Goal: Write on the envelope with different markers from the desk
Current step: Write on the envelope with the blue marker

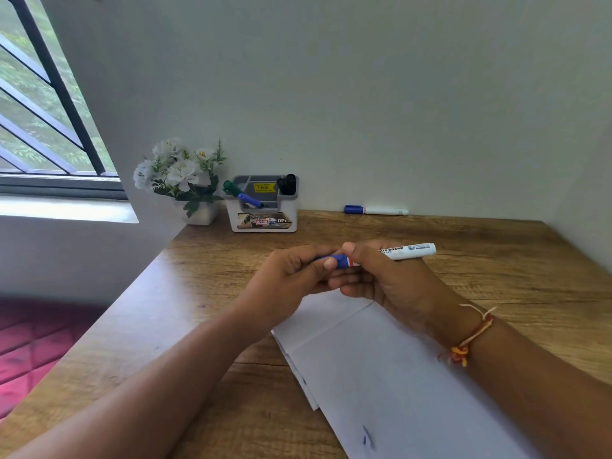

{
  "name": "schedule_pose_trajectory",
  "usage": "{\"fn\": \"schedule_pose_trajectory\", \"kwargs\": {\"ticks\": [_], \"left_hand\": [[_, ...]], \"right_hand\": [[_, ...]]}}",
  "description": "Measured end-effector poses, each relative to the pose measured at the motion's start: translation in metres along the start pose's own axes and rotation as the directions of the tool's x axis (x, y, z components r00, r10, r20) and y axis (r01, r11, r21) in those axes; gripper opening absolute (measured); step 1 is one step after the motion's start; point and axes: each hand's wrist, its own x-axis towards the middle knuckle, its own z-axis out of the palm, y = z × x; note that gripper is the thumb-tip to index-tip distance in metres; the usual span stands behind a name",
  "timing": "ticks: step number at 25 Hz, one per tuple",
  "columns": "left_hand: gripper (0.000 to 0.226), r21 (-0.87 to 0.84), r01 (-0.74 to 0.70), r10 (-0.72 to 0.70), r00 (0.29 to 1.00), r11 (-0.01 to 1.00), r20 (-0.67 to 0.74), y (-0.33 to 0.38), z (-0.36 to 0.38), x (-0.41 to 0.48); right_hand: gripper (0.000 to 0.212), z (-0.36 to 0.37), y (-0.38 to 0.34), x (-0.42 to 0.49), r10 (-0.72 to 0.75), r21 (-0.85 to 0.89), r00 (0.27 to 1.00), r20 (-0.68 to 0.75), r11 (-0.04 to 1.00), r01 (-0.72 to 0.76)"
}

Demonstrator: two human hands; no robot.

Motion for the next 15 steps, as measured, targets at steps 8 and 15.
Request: {"fn": "schedule_pose_trajectory", "kwargs": {"ticks": [8,15], "left_hand": [[0.026,-0.136,0.096,-0.097,0.995,0.986,-0.006,0.0,-0.002,0.002],[0.02,-0.063,0.125,-0.131,0.986,0.99,-0.105,-0.002,-0.013,0.008]], "right_hand": [[0.023,-0.001,-0.004,-0.004,0.018,0.098,1.0,0.024,0.995,-0.02],[0.042,-0.014,-0.011,0.002,-0.013,-0.025,0.998,-0.058,1.0,0.011]]}}
